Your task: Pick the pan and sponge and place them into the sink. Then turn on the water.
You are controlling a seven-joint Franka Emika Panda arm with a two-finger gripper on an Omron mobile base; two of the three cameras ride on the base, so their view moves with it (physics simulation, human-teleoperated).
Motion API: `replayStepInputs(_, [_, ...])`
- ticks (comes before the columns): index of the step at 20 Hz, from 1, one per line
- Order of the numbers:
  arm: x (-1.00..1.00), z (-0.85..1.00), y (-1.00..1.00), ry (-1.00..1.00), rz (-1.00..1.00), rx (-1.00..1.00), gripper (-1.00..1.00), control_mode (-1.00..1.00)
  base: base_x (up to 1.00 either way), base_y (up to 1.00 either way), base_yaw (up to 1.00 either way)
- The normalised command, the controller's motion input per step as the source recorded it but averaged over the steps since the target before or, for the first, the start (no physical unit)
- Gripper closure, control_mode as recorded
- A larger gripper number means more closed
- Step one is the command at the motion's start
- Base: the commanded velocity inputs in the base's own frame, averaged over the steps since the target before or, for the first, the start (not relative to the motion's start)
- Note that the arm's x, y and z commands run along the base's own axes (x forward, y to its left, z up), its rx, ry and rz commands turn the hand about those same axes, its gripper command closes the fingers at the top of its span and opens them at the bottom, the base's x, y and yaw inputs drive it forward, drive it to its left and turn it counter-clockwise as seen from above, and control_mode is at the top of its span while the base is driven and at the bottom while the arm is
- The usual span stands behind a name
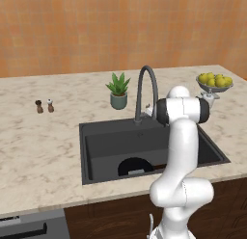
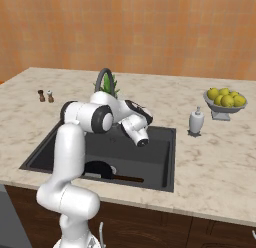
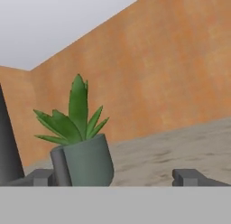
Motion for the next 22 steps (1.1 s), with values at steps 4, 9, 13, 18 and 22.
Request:
replayStepInputs(4, [0.06,0.0,0.04,-0.1,0.0,0.0,-1.0,-1.0,0.0,0.0,0.0])
replayStepInputs(9, [0.04,0.0,0.03,-0.04,0.0,0.0,-1.0,-1.0,0.0,0.0,0.0])
replayStepInputs(13, [0.23,0.0,0.11,0.0,0.0,0.0,-1.0,-1.0,0.0,0.0,0.0])
replayStepInputs(18, [0.34,0.0,0.14,0.0,0.0,0.0,-1.0,-1.0,0.0,0.0,0.0])
replayStepInputs(22, [0.39,0.0,-0.01,0.0,0.0,0.0,-1.0,-1.0,0.0,0.0,0.0])
